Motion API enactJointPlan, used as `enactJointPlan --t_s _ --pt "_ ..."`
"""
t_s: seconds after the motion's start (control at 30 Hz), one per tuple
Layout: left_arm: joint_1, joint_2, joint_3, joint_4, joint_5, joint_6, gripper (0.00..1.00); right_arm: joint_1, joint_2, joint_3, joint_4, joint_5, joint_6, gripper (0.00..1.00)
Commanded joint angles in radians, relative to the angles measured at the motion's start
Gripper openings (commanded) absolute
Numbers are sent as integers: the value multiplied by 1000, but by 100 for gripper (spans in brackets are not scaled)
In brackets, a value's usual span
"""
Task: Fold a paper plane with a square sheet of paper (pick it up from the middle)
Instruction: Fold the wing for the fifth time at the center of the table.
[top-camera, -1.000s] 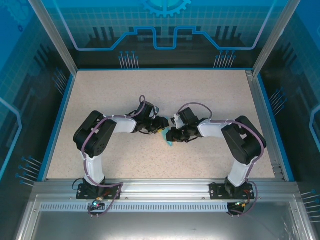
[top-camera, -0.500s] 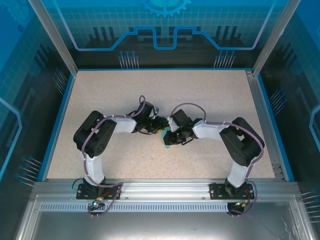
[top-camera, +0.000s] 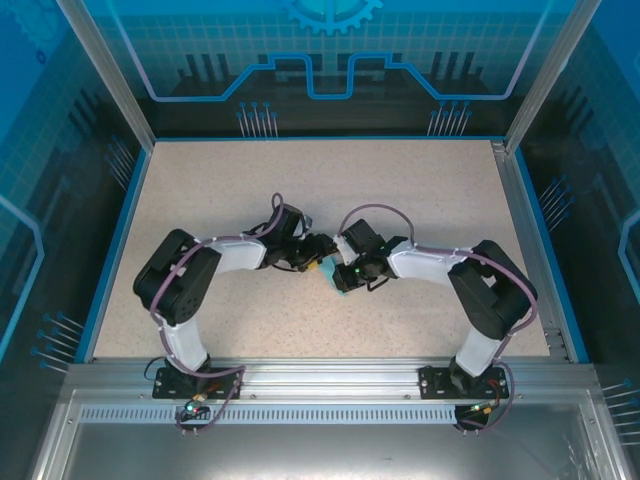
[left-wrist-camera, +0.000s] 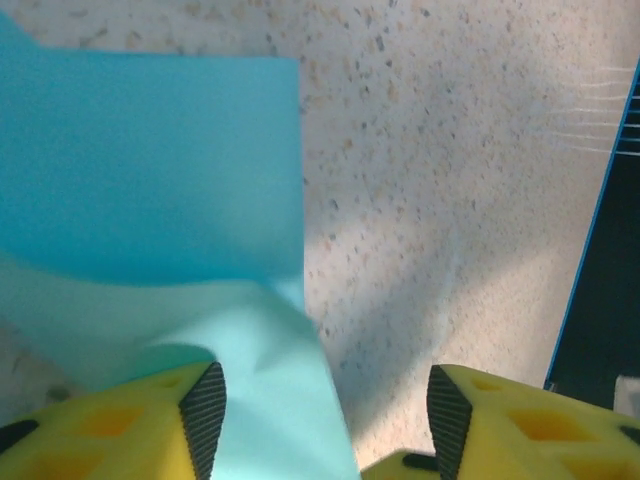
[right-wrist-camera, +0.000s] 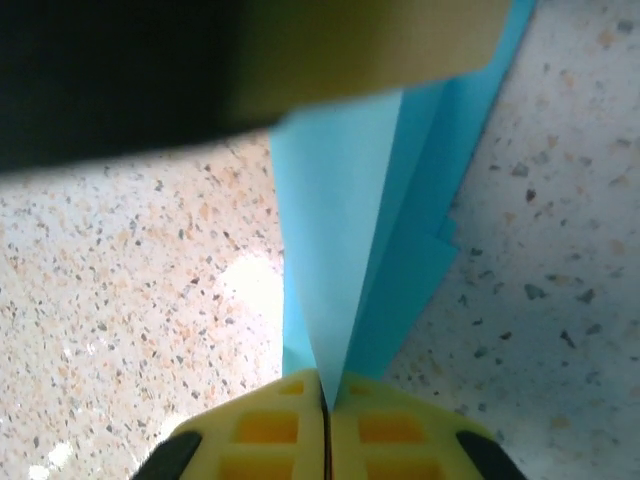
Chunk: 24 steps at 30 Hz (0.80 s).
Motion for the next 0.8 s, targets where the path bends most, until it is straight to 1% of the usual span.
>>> enactJointPlan --t_s 0.0,0.07,0.1,0.17,0.2,0.23,0.27,0.4,0.5,0.6,0.67,0.77 --pt "-6 -133 0 -30 -53 -24 70 24 -33 -1 -89 47 -132 7" --pt "2 -157 6 -112 -108 -49 76 27 -42 -3 -87 52 -161 8" --pt "10 -163 10 -147 -122 -62 77 34 -46 0 -88 62 -168 8" --pt "18 -185 -5 -156 -136 -88 78 54 -48 -2 -80 92 -183 8" --pt "23 -192 -7 -174 -151 -106 84 68 -44 -3 -72 115 -191 8" --pt "28 -189 5 -204 -154 -114 88 78 -39 -5 -68 134 -199 8" --pt "36 -176 31 -249 -147 -112 88 93 -35 -8 -58 154 -206 7" --pt "51 -137 98 -351 -144 -97 88 129 -25 -33 1 243 -210 8" --pt "73 -106 121 -375 -113 -106 88 149 -14 -40 25 292 -222 9" --pt "87 -47 178 -466 -88 -78 82 171 -8 -43 52 343 -234 10" --pt "89 -27 184 -490 -75 -67 80 174 -1 -34 29 356 -230 10" --pt "90 -34 165 -502 -75 -75 80 173 12 -7 -19 351 -217 10"
